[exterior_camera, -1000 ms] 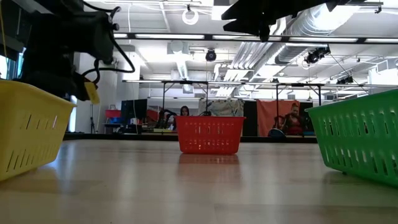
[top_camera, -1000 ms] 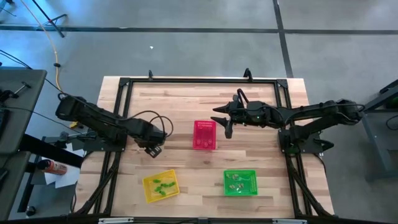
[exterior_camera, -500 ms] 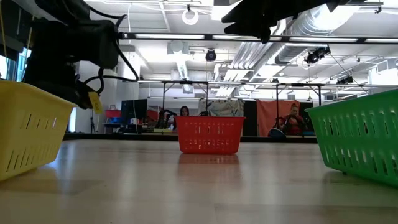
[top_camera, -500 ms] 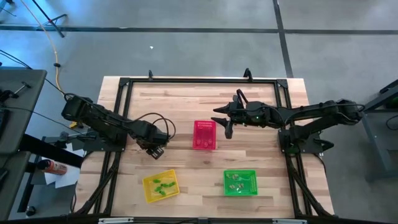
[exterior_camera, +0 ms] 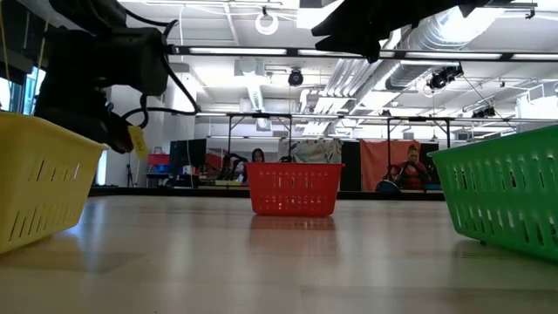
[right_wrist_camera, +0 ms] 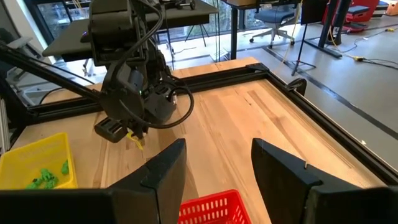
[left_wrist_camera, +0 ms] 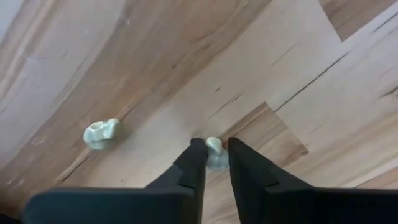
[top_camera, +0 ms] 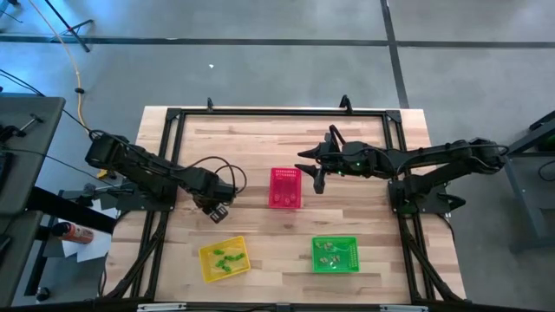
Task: Sort Halloween decoration
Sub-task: Put the bottom right white skull toy into the green bin
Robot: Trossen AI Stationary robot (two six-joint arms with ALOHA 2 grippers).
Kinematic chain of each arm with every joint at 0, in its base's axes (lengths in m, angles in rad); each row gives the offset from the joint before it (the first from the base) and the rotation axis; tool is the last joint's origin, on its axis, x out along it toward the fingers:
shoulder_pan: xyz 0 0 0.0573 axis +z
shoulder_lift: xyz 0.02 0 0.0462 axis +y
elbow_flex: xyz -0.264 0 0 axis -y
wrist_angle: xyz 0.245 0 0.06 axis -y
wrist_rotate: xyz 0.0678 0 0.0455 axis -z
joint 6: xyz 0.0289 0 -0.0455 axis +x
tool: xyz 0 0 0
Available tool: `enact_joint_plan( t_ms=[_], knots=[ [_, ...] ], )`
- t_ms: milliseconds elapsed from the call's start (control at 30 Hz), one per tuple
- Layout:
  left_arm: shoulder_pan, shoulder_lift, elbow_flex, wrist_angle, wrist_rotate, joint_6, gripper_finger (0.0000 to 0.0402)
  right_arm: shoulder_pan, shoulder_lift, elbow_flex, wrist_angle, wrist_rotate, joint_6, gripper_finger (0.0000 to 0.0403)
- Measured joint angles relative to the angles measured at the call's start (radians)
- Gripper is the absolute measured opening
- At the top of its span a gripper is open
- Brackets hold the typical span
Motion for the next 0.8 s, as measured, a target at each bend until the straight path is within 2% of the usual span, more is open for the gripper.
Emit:
enact_joint_plan(
  t_ms=[133,200,400,500,633,800],
  knots=[
    [0.001,-0.025,0.0,-0.003,0.003,0.03,0.0016,0.0,0.0,0.0,0.0,0.0,0.0,0.0177],
    [0.008,-0.05,0.001,-0.009,0.042,0.045,0.0007,0.0,0.0,0.0,0.0,0.0,0.0,0.0177],
    [0.062,-0.19,0.069,-0.002,0.063,0.114,0.0003,0.0,0.0,0.0,0.0,0.0,0.0,0.0177],
    [0.102,-0.269,0.125,0.085,0.037,0.207,0.0003,0.0,0.0,0.0,0.007,0.0,0.001,0.0177],
    [0.152,-0.345,0.171,0.363,-0.04,0.381,0.0003,0.0,0.0,0.0,0.047,0.0,0.003,0.0177],
    [0.191,-0.37,0.172,0.87,-0.075,0.671,0.0003,0.0,0.0,0.0,0.133,-0.034,0.003,0.0177]
  ],
)
